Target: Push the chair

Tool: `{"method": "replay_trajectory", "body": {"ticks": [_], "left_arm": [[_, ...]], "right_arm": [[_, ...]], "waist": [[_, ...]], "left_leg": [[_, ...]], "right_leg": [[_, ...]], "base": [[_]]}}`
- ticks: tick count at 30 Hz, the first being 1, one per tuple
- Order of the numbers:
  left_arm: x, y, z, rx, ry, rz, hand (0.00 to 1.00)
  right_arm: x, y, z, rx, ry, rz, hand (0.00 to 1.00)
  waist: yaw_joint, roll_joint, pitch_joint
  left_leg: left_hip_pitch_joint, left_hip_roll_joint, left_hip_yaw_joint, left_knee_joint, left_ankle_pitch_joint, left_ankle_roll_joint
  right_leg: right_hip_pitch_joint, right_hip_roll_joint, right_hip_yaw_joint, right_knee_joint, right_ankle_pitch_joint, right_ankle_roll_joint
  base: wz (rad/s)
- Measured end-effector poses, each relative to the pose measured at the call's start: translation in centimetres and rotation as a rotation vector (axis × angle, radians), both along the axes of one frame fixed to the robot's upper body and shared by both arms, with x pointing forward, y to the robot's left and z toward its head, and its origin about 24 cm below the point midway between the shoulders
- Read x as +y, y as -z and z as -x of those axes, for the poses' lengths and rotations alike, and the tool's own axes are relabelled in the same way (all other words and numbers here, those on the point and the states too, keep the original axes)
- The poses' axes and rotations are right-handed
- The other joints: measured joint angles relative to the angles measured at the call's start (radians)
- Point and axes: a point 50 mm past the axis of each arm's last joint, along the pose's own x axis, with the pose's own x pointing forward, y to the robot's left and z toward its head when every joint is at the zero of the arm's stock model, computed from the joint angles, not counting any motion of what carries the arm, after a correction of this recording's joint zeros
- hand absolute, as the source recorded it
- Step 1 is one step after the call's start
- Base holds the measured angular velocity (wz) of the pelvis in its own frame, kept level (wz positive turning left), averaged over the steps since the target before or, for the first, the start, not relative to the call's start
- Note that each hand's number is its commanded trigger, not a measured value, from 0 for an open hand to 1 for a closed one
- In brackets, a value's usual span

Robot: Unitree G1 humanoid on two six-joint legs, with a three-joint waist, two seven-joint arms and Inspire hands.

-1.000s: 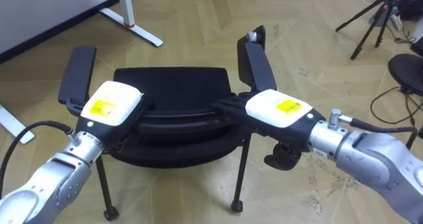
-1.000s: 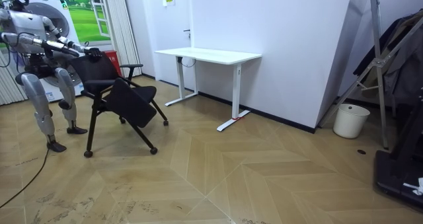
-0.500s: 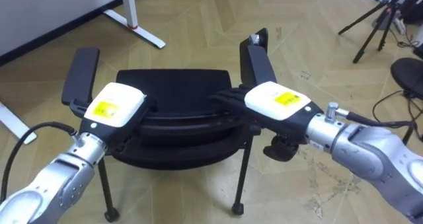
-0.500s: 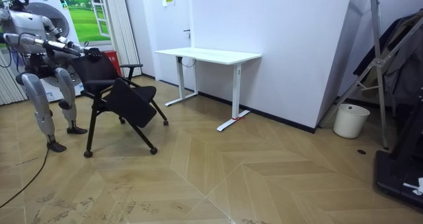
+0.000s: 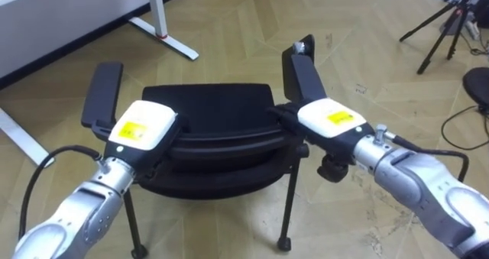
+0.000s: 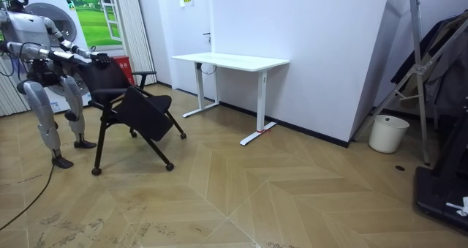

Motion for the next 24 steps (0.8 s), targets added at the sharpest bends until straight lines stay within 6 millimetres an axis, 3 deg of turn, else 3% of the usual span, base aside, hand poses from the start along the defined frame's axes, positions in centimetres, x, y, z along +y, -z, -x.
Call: {"method": "replay_trajectory", "body": {"ticks": [9, 10, 13, 15, 18, 20, 22, 24], "left_arm": [[-0.3, 0.0, -0.1, 0.006, 0.001, 0.001, 1.0], [-0.4, 0.0, -0.2, 0.006, 0.001, 0.001, 1.0], [-0.5, 0.1, -0.2, 0.009, 0.0, 0.002, 1.0], [-0.5, 0.1, -0.2, 0.009, -0.001, 0.002, 1.0], [-0.7, 0.1, -0.2, 0.01, 0.002, 0.004, 1.0], [-0.9, 0.1, -0.2, 0.009, 0.005, 0.009, 1.0], [-1.3, 0.1, -0.4, 0.006, 0.019, 0.011, 1.0], [-1.7, 0.0, -0.5, -0.001, 0.033, 0.019, 1.0]], "right_arm": [[-0.5, 0.3, -0.5, -0.003, 0.037, 0.004, 0.0], [-0.7, 0.6, -0.5, 0.001, 0.049, 0.004, 0.04], [-0.7, 1.2, -0.6, 0.002, 0.072, -0.012, 0.16], [-0.7, 1.4, -0.6, -0.008, 0.082, -0.028, 0.44], [-0.7, 1.5, -0.7, -0.03, 0.103, -0.045, 0.62], [-0.8, 1.6, -0.7, -0.042, 0.116, -0.052, 0.88], [-0.8, 1.5, -1.2, -0.072, 0.142, -0.071, 1.0], [-0.8, 1.2, -1.7, -0.094, 0.155, -0.063, 1.0]], "waist": [[0.0, 0.001, 0.0006], [0.0, 0.001, 0.0009], [-0.001, 0.003, 0.0026], [-0.002, 0.004, 0.0031], [-0.003, 0.007, 0.0051], [-0.003, 0.008, 0.0058], [-0.003, 0.011, 0.0072], [0.001, 0.011, 0.0074]], "left_leg": [[-0.004, 0.0, -0.008, 0.002, 0.0, 0.0], [-0.004, -0.001, -0.01, 0.002, 0.0, 0.0], [-0.004, -0.001, -0.012, 0.002, 0.0, 0.0], [-0.005, -0.001, -0.013, 0.002, 0.0, -0.001], [-0.008, -0.003, -0.02, 0.002, 0.0, -0.001], [-0.011, -0.005, -0.026, 0.003, 0.0, -0.001], [-0.018, -0.008, -0.029, 0.007, 0.0, -0.001], [-0.025, -0.012, -0.032, 0.008, 0.001, 0.0]], "right_leg": [[0.001, -0.001, -0.003, 0.0, 0.0, 0.0], [0.001, -0.001, -0.004, 0.0, 0.0, 0.0], [0.002, -0.001, -0.006, 0.0, 0.0, 0.0], [0.002, -0.002, -0.008, 0.0, 0.0, 0.0], [0.002, -0.003, -0.013, -0.001, -0.001, 0.001], [0.002, -0.005, -0.015, -0.001, -0.003, 0.004], [0.001, -0.009, -0.025, -0.001, -0.005, 0.007], [-0.003, -0.013, -0.028, -0.001, -0.006, 0.009]], "base": [[0.01], [0.04], [0.01], [0.02], [0.06], [0.08], [0.11], [0.08]]}}
